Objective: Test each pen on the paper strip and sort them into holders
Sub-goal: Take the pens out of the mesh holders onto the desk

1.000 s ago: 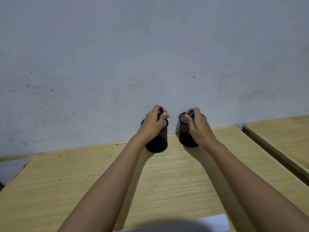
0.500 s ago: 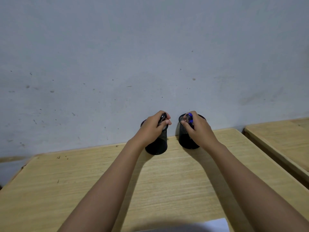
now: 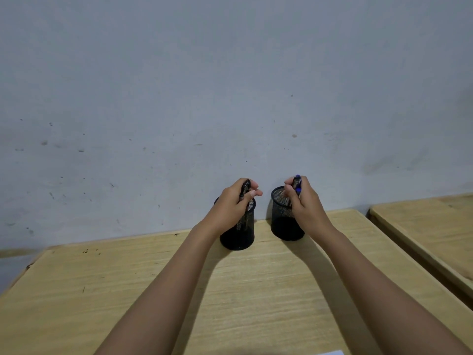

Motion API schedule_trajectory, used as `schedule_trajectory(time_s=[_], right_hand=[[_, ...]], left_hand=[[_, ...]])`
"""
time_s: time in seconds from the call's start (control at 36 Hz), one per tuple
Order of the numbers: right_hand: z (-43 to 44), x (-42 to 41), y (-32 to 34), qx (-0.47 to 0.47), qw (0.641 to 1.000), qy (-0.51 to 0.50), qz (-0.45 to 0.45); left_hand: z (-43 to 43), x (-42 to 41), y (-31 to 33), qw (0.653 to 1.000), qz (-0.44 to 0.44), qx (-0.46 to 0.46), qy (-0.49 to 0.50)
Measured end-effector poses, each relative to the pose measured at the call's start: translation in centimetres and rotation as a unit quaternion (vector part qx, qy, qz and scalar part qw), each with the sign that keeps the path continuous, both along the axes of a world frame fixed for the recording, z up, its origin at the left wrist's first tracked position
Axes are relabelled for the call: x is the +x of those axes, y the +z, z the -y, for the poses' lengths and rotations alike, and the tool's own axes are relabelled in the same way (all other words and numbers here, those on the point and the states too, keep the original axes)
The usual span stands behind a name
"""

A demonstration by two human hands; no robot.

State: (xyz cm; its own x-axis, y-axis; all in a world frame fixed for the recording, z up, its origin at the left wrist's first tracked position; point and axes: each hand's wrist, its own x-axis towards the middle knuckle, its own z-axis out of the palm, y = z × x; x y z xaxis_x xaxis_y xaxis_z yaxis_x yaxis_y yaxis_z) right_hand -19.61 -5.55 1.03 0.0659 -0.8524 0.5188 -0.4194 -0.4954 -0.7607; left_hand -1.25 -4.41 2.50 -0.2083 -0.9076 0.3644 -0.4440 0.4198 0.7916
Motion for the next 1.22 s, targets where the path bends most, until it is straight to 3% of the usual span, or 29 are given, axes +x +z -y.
schedule_trajectory(time_s=[0.39, 0.61, 0.75, 0.89, 1.0, 1.22], right_hand=[[-4.4, 1.1, 6.4, -0.080, 0.996, 0.021, 0.039], [-10.6, 1.8, 6.0, -0.063, 0.997, 0.038, 0.039], [-13.5, 1.7, 2.2, -0.030, 0.998, 0.056, -0.028], [-14.3, 0.9, -1.9, 0.025, 0.976, 0.066, -0.207], [-14.0, 0.7, -3.4, 0.048, 0.959, 0.057, -0.272], [-10.8, 1.0, -4.2, 0.093, 0.954, 0.050, -0.282]], left_hand=[[-4.1, -0.4, 6.7, 0.997, -0.001, -0.081, -0.018], [-10.4, 0.9, 6.7, 0.996, 0.033, -0.070, -0.038], [-13.4, 2.4, 3.1, 0.989, 0.138, -0.037, -0.046], [-13.9, 3.9, -0.2, 0.968, 0.246, -0.004, -0.050], [-13.3, 4.4, -2.0, 0.968, 0.243, 0.034, -0.047], [-10.1, 4.8, -4.6, 0.972, 0.227, 0.060, -0.023]])
